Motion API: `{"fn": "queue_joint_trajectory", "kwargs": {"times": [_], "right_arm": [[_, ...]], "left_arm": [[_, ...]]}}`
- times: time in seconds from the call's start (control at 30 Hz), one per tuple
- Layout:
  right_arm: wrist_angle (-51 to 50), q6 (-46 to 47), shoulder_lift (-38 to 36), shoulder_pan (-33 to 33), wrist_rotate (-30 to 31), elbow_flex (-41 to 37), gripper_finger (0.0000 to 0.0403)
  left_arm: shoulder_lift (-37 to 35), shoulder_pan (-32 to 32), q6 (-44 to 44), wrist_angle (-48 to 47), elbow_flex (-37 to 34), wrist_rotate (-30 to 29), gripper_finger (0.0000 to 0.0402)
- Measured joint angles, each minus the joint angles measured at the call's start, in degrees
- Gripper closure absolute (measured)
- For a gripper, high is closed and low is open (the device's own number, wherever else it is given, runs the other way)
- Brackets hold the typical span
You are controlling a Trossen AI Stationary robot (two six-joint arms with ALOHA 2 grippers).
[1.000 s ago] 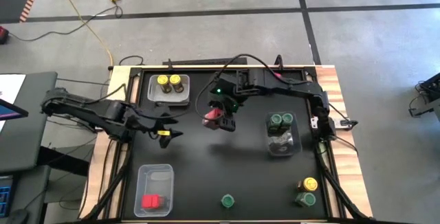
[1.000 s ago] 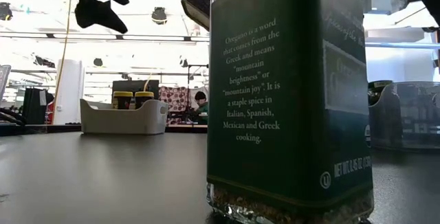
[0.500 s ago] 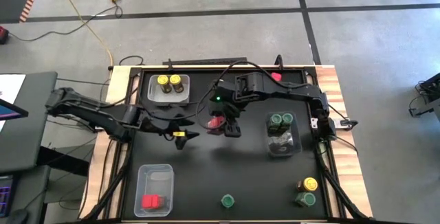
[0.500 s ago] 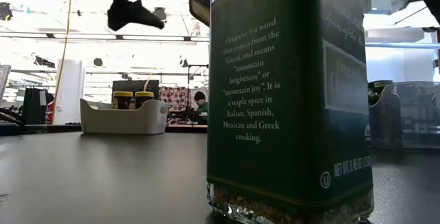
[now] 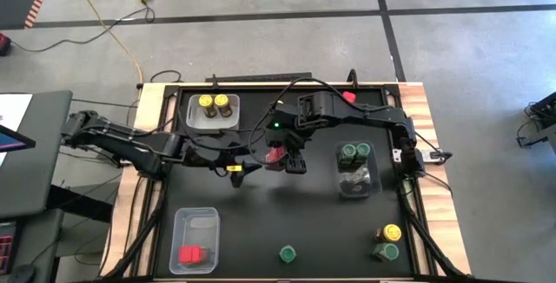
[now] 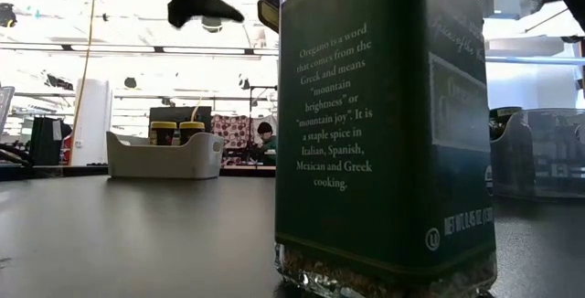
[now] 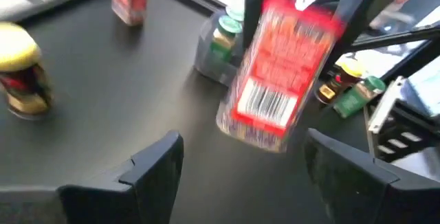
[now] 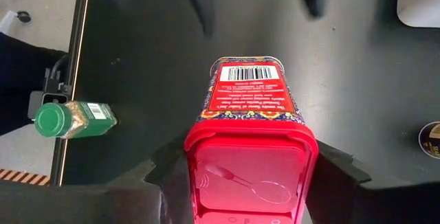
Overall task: Sort spices by type
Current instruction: Put the bottom red seasoning can into the transparent bin
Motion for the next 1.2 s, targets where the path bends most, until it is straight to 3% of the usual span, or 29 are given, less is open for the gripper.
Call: {"fn": "queue_joint_trajectory", "kwargs": {"times": [0.2,0.6,0.93,1.2], "right_arm": [[0.1,0.0,0.0,0.0,0.0,0.0,0.0164],[0.2,0.0,0.0,0.0,0.1,0.0,0.0162],[0.2,0.4,0.0,0.0,0.2,0.0,0.0161],[0.4,0.5,0.0,0.0,0.2,0.0,0.0161]], "left_arm": [[-0.1,0.0,6.1,-12.1,6.9,-3.8,0.0116],[-0.1,0.0,6.2,-12.2,7.0,-3.8,0.0114],[0.2,0.0,5.5,-12.1,7.0,-4.5,0.0038],[0.2,0.0,-1.2,-12.0,7.0,-4.1,0.0034]]}}
